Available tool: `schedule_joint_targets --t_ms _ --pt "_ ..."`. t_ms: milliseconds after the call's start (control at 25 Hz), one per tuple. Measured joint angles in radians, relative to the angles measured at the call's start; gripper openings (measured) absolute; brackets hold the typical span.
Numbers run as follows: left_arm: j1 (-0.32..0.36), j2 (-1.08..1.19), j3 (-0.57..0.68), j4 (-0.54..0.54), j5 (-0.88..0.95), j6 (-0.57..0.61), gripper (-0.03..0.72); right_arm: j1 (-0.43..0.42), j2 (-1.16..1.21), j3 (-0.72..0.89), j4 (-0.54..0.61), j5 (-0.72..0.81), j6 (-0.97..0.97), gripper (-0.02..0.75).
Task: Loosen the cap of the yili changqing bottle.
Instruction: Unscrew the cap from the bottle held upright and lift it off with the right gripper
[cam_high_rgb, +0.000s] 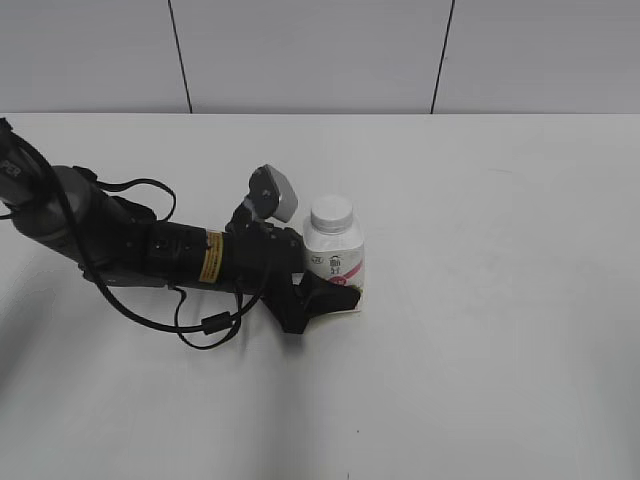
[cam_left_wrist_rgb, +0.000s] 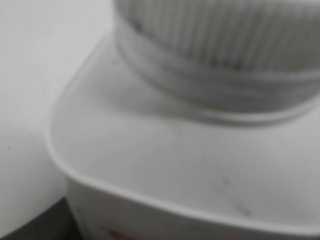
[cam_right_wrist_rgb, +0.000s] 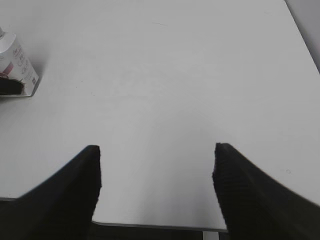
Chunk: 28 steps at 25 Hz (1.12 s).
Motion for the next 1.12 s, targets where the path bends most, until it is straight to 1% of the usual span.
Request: schedule_joint_targets --t_ms 320,800,920,1120 --pt "0.0 0.001 0.0 0.0 -0.005 0.0 0.471 0.0 0.0 0.0 0.0 0.0 0.0 0.552" --pt "0.004 0.001 0.001 0.007 -0.047 0.044 0.48 0.0 0.0 0.0 0.0 0.0 0.0 0.552" --pt "0.017 0.001 0.001 0.017 -0.077 0.049 0.491 0.0 0.0 0.0 0.0 0.0 0.0 0.552" --pt "0.056 0.001 0.001 0.027 -0.175 0.059 0.546 0.0 0.0 0.0 0.0 0.0 0.0 0.552"
